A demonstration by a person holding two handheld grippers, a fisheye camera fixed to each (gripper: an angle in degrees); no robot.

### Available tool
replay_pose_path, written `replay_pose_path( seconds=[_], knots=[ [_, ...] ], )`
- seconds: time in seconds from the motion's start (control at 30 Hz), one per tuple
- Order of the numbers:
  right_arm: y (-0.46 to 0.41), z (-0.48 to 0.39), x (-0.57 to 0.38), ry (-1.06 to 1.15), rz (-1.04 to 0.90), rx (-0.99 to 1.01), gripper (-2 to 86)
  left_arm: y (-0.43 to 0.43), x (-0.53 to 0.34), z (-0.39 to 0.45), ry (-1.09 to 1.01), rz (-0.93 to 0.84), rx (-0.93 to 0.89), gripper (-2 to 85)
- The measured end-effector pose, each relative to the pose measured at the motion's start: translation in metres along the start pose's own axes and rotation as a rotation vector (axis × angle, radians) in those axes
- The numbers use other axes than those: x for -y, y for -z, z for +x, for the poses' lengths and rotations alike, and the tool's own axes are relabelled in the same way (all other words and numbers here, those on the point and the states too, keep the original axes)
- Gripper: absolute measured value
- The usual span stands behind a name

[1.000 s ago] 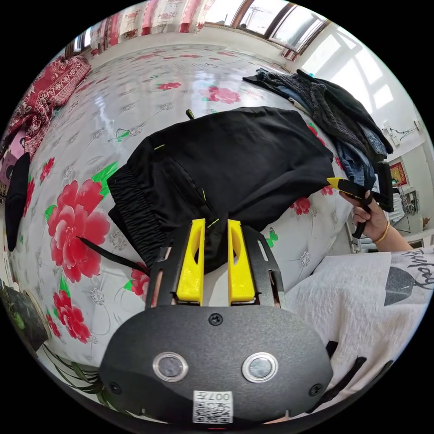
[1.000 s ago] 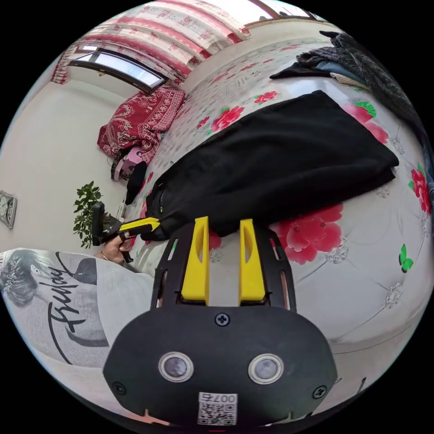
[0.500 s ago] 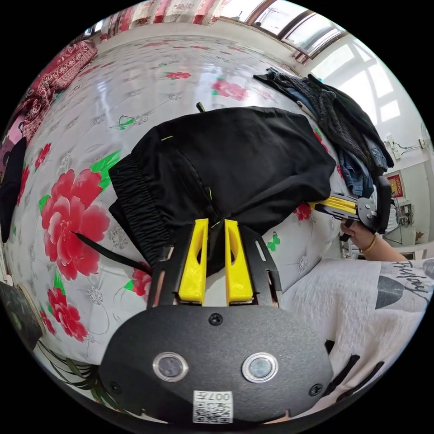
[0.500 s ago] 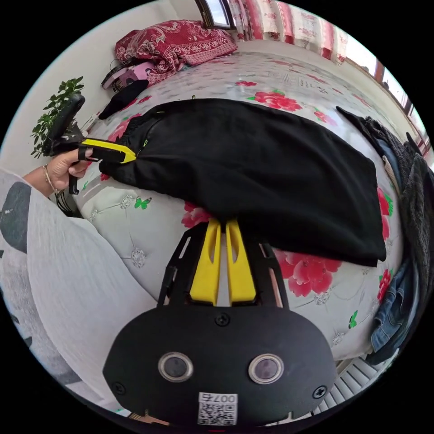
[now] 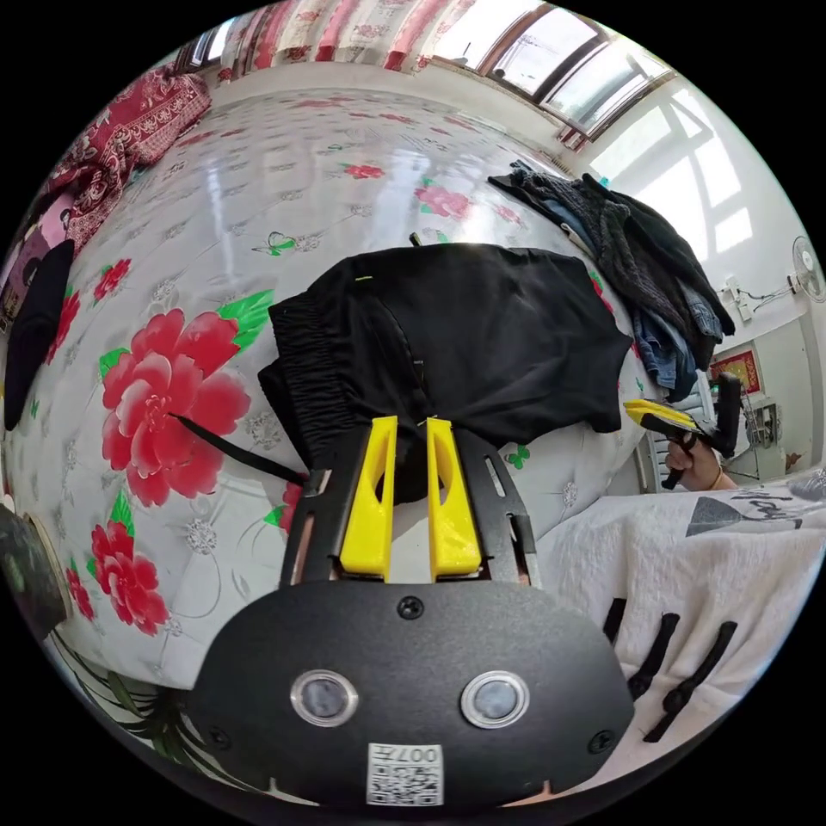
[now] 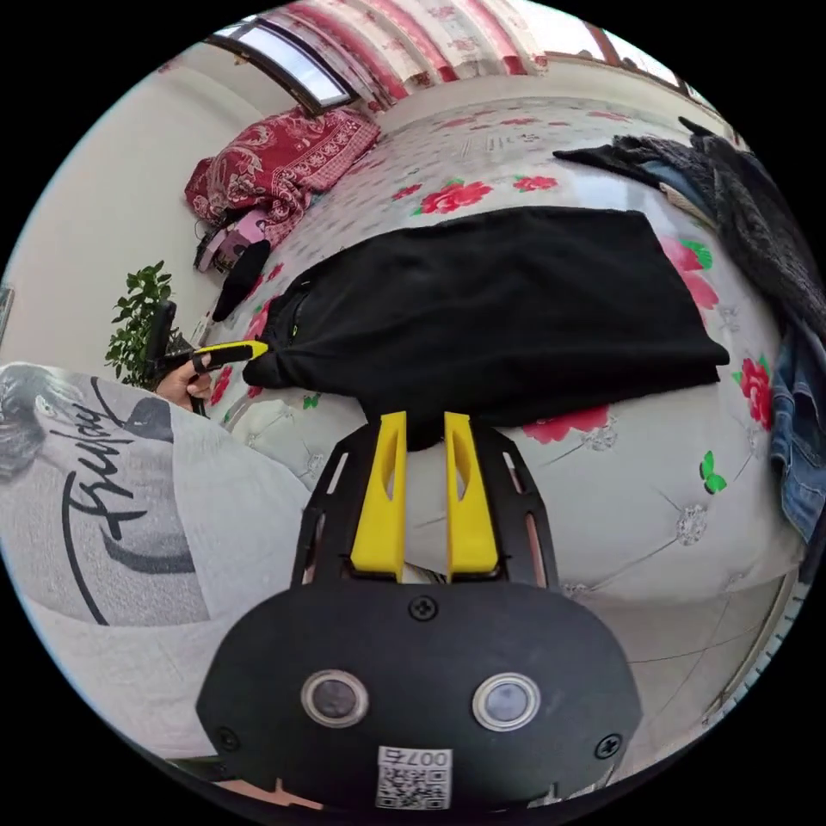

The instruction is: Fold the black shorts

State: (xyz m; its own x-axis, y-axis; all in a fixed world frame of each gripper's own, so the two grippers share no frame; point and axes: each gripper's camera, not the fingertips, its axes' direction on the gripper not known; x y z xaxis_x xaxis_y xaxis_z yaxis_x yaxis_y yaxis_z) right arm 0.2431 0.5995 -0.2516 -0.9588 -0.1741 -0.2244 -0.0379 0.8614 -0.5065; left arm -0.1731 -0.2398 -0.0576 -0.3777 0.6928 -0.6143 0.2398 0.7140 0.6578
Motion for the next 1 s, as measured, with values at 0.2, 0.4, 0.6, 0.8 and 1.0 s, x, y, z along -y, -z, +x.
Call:
replay_pose_path(
  seconds=[0.2,0.4,0.6,0.8,1.0],
  knots=[
    [0.043,0.111,0.013,-0.580,0.331,-0.031,7.2,0.032,-0.013,-0.016,0.088,0.040,-0.014,6.5],
    [0.045,0.159,0.049,-0.737,0.380,-0.186,3.6,0.044,-0.003,-0.014,0.114,0.039,-0.029,6.6],
    [0.043,0.173,0.054,-0.694,0.275,-0.237,1.0,0.040,0.001,-0.015,0.131,-0.044,0.016,6.2],
    [0.079,0.202,0.023,-0.806,0.452,-0.086,5.4,0.087,-0.004,-0.034,0.218,0.027,-0.050,6.3],
    [0.066,0.222,0.034,-0.886,0.545,0.049,5.8,0.132,-0.033,-0.076,0.443,0.142,-0.206,6.5]
  ],
)
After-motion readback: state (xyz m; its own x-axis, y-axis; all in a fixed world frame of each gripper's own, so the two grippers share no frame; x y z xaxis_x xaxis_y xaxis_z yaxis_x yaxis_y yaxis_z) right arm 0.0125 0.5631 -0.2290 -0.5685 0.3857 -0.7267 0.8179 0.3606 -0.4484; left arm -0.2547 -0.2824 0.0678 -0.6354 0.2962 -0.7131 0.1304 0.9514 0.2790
